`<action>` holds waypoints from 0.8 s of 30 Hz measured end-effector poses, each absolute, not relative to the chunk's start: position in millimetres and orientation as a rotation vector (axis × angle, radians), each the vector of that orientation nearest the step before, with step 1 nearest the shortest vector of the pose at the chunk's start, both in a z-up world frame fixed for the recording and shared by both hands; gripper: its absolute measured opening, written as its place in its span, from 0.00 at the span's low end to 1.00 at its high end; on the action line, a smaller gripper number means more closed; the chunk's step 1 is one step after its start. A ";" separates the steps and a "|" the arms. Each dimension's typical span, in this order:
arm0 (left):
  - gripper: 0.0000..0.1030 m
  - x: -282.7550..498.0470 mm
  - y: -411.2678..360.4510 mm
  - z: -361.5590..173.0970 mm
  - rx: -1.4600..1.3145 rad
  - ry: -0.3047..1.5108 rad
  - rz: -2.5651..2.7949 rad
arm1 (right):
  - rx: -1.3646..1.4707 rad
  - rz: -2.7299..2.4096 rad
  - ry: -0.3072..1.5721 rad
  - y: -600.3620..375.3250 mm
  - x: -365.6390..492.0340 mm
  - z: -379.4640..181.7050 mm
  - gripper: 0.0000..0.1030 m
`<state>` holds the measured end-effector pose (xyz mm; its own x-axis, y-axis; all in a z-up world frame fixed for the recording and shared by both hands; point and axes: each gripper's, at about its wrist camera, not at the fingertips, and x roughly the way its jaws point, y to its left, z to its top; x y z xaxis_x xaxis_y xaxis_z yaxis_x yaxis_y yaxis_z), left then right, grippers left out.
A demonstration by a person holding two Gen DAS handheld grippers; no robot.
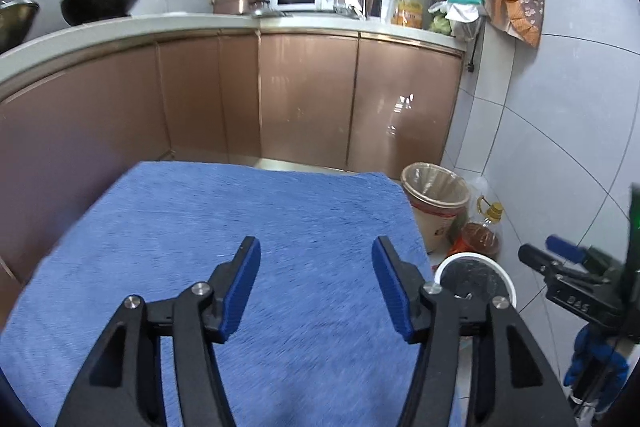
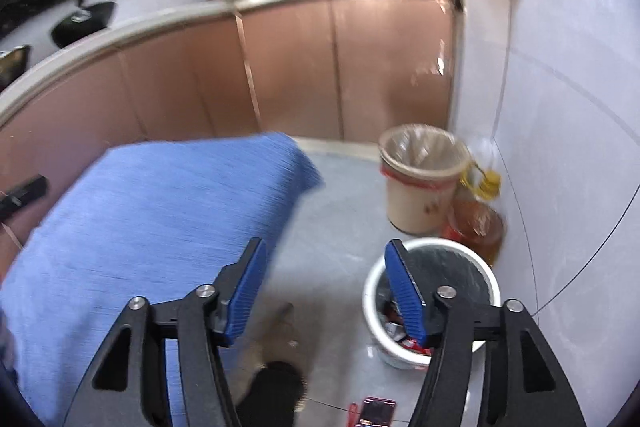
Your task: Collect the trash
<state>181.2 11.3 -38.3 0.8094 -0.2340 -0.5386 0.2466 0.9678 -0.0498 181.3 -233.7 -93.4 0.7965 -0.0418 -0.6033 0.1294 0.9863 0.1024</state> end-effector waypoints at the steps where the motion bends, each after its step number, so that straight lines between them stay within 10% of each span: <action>1: 0.57 171.7 16.6 -35.0 0.029 0.565 -0.252 | 0.131 -0.085 0.633 -221.9 174.1 -85.9 0.69; 24: 0.80 55.1 67.5 14.0 0.051 0.364 -0.029 | -0.029 -0.040 0.445 -116.8 70.4 -17.8 0.98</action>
